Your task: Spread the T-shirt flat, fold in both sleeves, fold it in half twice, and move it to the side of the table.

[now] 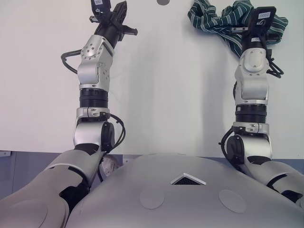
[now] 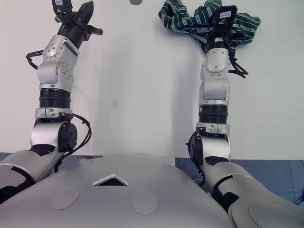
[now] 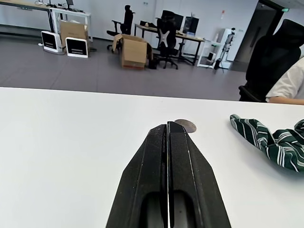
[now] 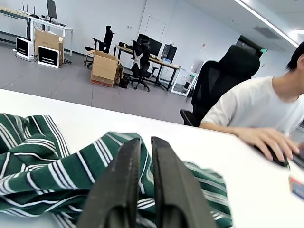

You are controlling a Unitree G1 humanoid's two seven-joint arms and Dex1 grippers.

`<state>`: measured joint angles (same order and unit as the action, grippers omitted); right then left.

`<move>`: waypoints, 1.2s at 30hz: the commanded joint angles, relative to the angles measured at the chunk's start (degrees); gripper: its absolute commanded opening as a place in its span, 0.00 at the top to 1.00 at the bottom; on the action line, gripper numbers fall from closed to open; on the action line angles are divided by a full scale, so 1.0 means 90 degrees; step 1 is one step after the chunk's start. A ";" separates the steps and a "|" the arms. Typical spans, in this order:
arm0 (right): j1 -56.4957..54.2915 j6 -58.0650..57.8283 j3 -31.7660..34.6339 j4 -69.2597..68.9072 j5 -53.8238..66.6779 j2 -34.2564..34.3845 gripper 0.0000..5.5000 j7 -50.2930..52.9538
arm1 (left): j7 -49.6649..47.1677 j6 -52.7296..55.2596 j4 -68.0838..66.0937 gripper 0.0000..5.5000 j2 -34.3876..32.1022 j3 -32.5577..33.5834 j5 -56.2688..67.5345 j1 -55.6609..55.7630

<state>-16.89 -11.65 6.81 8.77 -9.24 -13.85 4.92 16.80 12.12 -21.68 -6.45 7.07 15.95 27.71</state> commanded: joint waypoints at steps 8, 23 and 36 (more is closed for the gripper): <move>0.1840 -0.0482 -0.0067 -0.0623 0.0836 -0.2284 0.52 -0.3593 | -0.0181 -0.0146 0.0085 1.00 -0.0118 0.0152 -0.0110 -0.0269; 0.0700 0.0430 -0.0989 0.1073 0.0412 -0.1539 0.86 -0.3057 | -0.0086 -0.0371 -0.0412 1.00 -0.0121 -0.0014 -0.0207 0.0107; -0.2210 -0.2698 0.0326 -0.2040 0.4278 -0.1165 1.00 -0.3983 | -0.0156 -0.0613 -0.0724 1.00 -0.0159 0.0071 -0.0195 0.0361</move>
<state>-30.20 -29.54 6.01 -7.92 22.75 -23.68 -30.83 15.60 7.06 -27.50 -7.39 7.41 14.97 29.38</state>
